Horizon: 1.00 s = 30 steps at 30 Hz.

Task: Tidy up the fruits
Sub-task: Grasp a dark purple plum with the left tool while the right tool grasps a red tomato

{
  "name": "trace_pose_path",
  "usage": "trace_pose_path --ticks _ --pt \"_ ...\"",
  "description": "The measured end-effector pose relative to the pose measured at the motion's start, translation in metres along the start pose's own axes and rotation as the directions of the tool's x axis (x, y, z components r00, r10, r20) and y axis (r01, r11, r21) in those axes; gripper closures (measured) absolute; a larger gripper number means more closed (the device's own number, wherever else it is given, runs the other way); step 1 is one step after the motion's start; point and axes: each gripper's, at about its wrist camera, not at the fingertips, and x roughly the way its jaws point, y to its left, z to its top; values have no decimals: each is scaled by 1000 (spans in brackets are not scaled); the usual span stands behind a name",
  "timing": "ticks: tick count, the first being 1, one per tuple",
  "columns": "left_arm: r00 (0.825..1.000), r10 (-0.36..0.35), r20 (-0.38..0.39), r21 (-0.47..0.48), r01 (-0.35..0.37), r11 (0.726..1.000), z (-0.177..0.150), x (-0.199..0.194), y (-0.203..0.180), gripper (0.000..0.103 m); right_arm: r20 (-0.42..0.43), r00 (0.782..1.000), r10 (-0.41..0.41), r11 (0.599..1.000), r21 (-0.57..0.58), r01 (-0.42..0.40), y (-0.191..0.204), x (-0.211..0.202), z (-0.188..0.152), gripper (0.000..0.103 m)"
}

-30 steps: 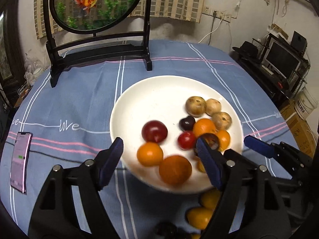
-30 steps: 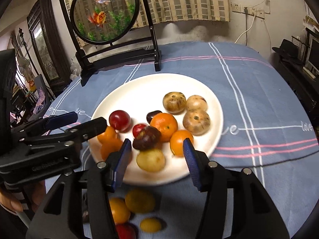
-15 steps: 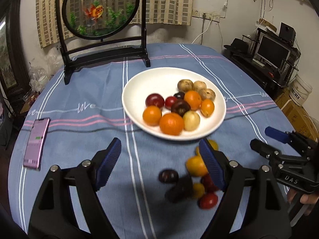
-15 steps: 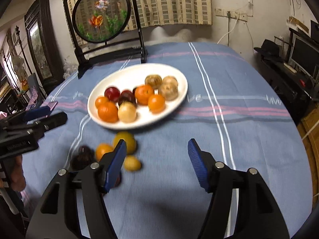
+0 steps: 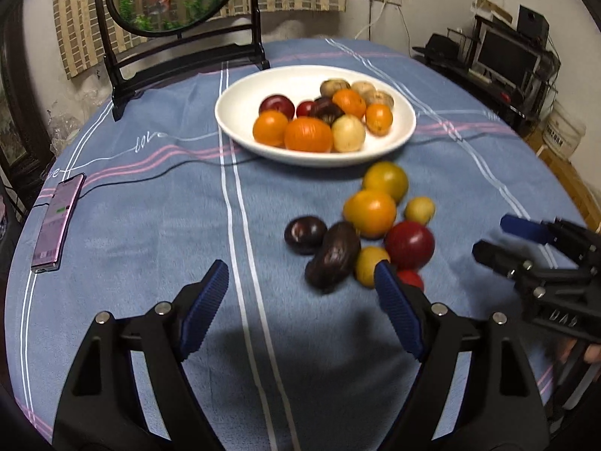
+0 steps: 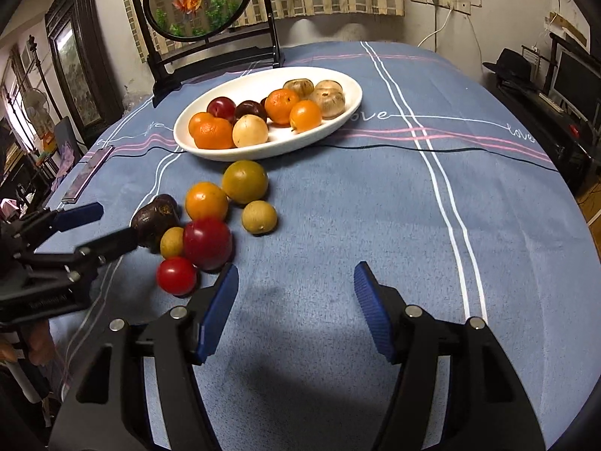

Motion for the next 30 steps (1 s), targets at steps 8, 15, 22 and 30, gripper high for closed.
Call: trace_pose_path --ticks 8,15,22,30 --pt "996 -22 -84 39 26 999 -5 25 -2 62 -13 1000 29 999 -20 -29 8 6 0 38" --pt "993 -39 -109 38 44 998 2 40 -7 59 -27 999 42 999 -32 -43 10 11 0 38" --pt "993 -53 -101 47 58 997 8 43 -10 75 -52 998 41 998 -47 -44 14 15 -2 38" --pt "998 -47 -49 17 48 999 1 19 3 77 -92 993 80 986 -137 -92 42 20 -5 38"
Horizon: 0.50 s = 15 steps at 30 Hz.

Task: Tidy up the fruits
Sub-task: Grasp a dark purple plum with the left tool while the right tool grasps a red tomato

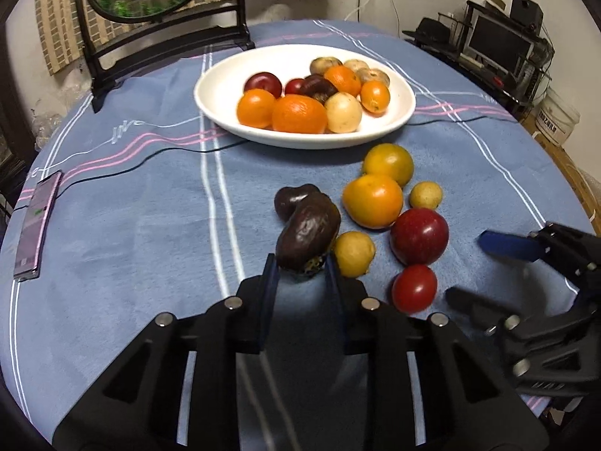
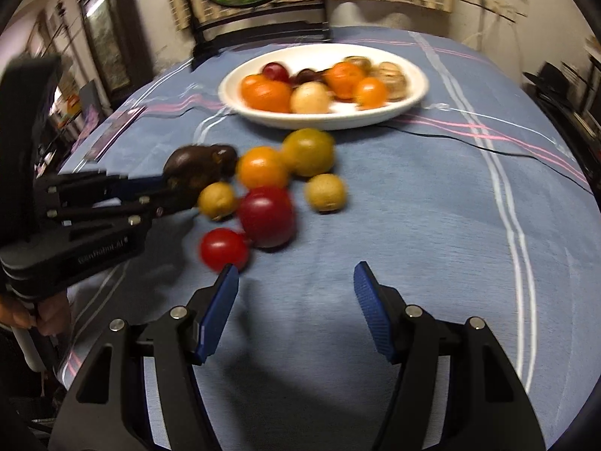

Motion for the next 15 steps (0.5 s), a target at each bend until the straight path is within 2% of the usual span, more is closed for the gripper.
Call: trace_pose_path --ticks 11,15 --pt "999 -34 2 -32 34 999 -10 -7 12 77 -52 999 -1 998 -65 -2 36 23 14 39" --pt "999 -46 -13 -36 45 998 -10 -3 14 77 -37 999 -34 998 -51 32 35 27 20 53"
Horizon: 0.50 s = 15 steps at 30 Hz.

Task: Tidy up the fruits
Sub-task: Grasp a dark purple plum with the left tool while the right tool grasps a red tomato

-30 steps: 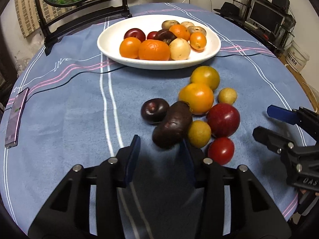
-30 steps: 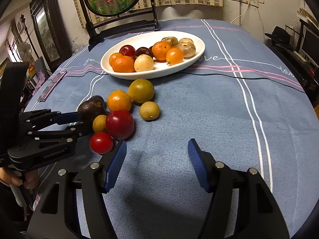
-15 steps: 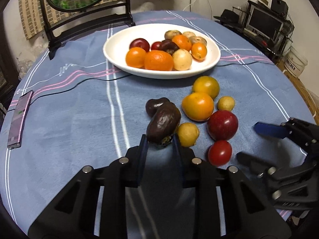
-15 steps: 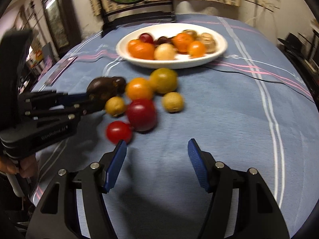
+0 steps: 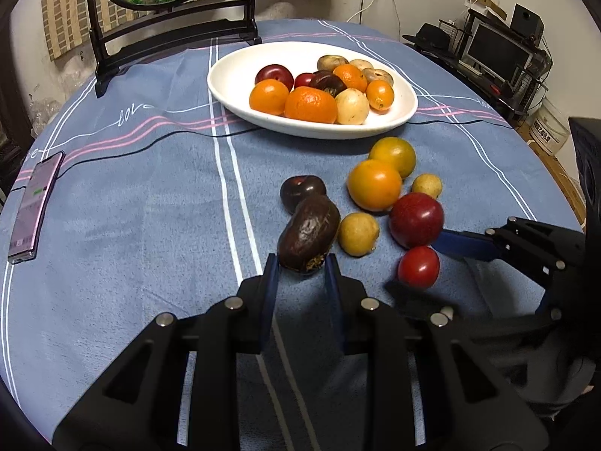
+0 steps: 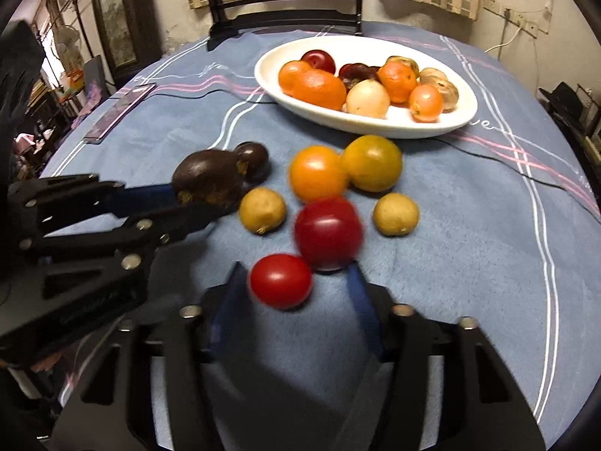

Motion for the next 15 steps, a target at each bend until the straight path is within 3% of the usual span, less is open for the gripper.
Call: trace_pose_path --ticks 4,13,15 --pt "1000 -10 -16 -16 10 1000 2 5 1 76 4 999 32 999 8 -32 -3 -4 -4 66" --pt "1000 3 -10 0 -3 1000 11 14 -9 67 20 997 73 997 27 -74 -13 -16 -14 72" --pt "1000 24 3 28 -24 999 10 14 -13 72 23 996 81 996 25 -82 -14 -17 -16 73"
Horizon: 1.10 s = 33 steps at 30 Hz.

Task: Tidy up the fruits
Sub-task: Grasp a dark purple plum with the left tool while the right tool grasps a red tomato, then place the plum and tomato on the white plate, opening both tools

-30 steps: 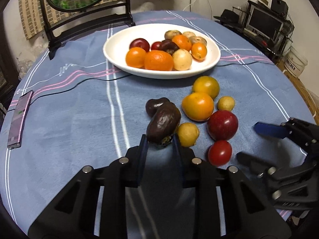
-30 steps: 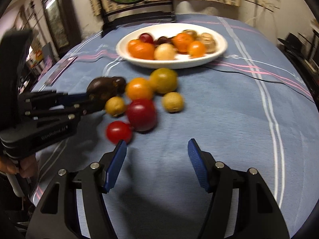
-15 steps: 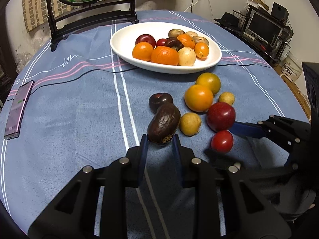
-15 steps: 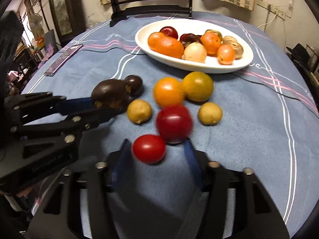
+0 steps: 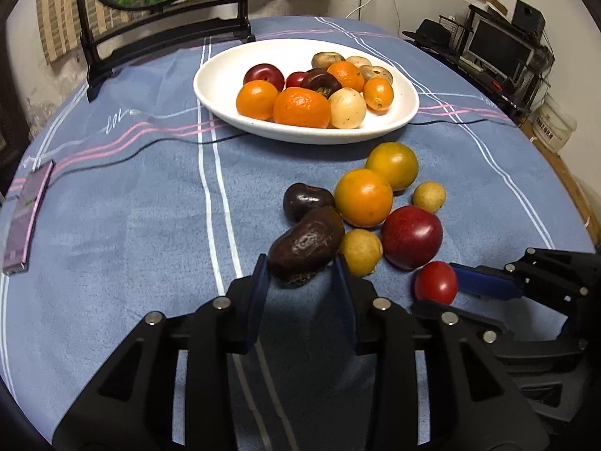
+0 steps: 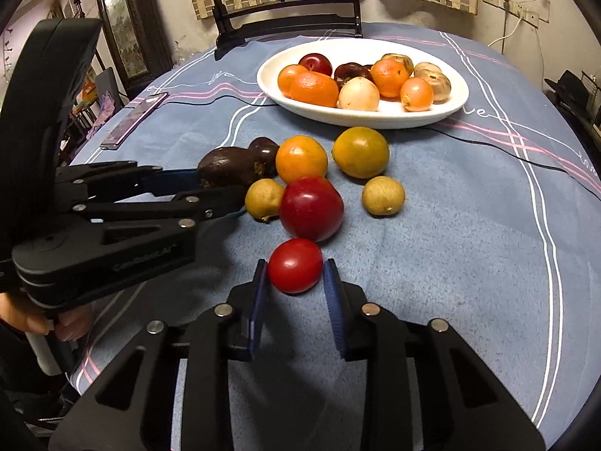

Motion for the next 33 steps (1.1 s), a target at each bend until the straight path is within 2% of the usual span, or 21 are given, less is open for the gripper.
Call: trace_pose_path --ticks 2,8,11,13,15,20,22,23,33 --pt "1000 5 13 14 -5 1000 -1 -2 -2 77 3 1000 4 1000 2 -4 0 0 -1 73" --pt "1000 12 16 -10 -12 1000 -1 -7 8 77 -13 1000 15 1000 -7 -15 0 3 -1 71" --pt "1000 1 -6 -20 -1 1000 -1 0 9 76 -18 1000 -14 999 -49 13 9 6 0 62" --pt "1000 3 -7 -17 -3 1000 1 2 8 76 -19 999 -41 997 -66 40 14 9 2 61" --pt "1000 4 -12 -13 -4 1000 5 5 8 71 -17 998 -65 995 -76 64 16 12 5 61" --pt "1000 -7 -9 -9 7 1000 13 12 8 67 -4 997 -77 994 -79 77 15 13 6 73" --pt "1000 -8 -8 -9 8 1000 15 15 7 69 -3 998 -68 995 -71 68 12 12 6 74" --pt "1000 -4 -10 -4 4 1000 16 16 6 77 -2 998 -64 996 -65 64 10 11 5 74" --pt "999 -8 46 -13 8 1000 9 -13 7 78 45 998 -37 999 -13 37 -6 -10 -2 74"
